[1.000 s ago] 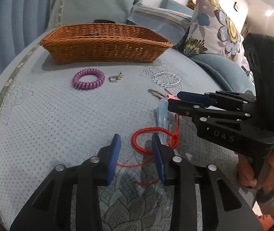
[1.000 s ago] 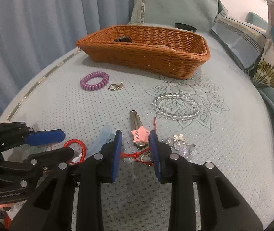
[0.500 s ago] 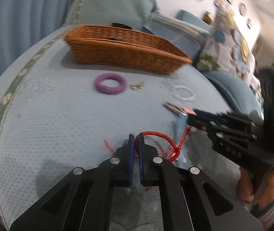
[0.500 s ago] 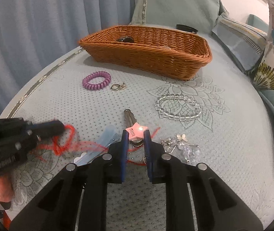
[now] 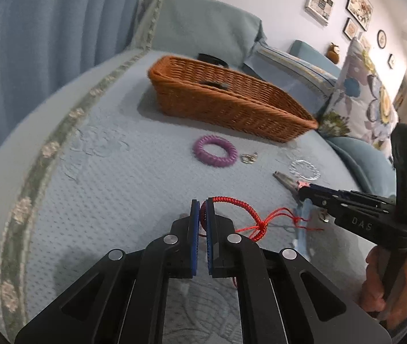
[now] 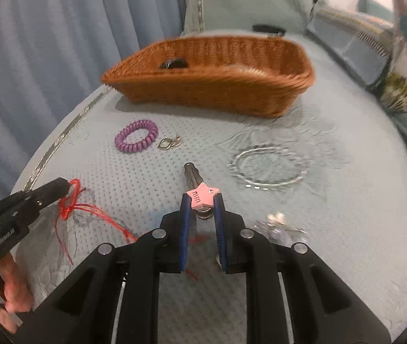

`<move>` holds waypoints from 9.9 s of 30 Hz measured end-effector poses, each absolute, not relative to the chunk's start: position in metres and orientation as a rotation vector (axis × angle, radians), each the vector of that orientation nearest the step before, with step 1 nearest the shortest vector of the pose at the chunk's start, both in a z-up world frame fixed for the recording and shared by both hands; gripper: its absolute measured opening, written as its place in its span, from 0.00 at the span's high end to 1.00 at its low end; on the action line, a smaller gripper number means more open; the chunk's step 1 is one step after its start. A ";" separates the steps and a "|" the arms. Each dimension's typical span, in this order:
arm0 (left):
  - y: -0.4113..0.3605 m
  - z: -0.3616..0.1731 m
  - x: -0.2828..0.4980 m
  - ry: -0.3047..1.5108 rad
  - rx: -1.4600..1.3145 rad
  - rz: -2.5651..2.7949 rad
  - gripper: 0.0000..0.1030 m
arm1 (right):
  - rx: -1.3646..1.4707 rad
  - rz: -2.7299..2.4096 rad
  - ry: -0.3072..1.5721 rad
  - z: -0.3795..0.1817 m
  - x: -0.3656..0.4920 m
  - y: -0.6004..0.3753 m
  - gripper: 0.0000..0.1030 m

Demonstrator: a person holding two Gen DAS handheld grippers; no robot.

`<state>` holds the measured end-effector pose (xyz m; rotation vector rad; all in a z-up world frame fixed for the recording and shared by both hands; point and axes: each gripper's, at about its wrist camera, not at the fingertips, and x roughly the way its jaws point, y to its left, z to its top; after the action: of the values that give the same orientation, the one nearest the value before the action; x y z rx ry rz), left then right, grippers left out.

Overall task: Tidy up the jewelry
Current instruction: 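Carry the red cord and nail clipper into the basket and open both tools, then move the left tool to the light-blue hair clip and close while the right tool grasps the silver charms, then carry the hair clip and charms into the basket and open both tools, then grasp the purple coil bracelet with the left tool while the right tool grasps the clear chain bracelet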

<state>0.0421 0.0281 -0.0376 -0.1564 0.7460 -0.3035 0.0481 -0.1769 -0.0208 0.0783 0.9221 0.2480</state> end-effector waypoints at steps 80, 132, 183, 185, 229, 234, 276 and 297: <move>-0.033 0.015 0.267 0.709 -0.104 -0.255 0.98 | 0.082 0.168 0.836 0.036 0.214 -0.195 0.86; -0.068 -0.041 0.021 0.760 0.011 -0.442 0.36 | 0.166 0.172 0.843 -0.019 0.005 -0.255 0.53; -0.061 -0.050 0.025 0.810 0.111 -0.429 0.65 | -0.002 0.085 0.877 -0.027 -0.020 -0.217 0.80; -0.061 -0.050 0.024 0.803 0.122 -0.427 0.88 | -0.009 0.105 0.864 -0.026 -0.024 -0.215 0.82; -0.039 0.098 0.119 0.423 -0.080 -0.511 0.90 | 0.161 0.275 0.418 0.130 0.100 -0.228 0.93; -0.052 0.081 0.176 0.483 -0.073 -0.494 0.90 | 0.176 0.270 0.507 0.107 0.156 -0.225 0.93; 0.021 0.051 0.077 0.548 -0.191 -0.463 0.58 | 0.101 0.295 0.623 0.073 0.054 -0.226 0.53; 0.020 -0.041 0.138 0.833 -0.275 -0.400 0.58 | 0.200 0.105 0.863 -0.020 0.080 -0.259 0.55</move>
<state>0.1383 0.0199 -0.0411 -0.2748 0.8333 -0.4002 0.0802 -0.2594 -0.0200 0.2000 0.8628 0.1050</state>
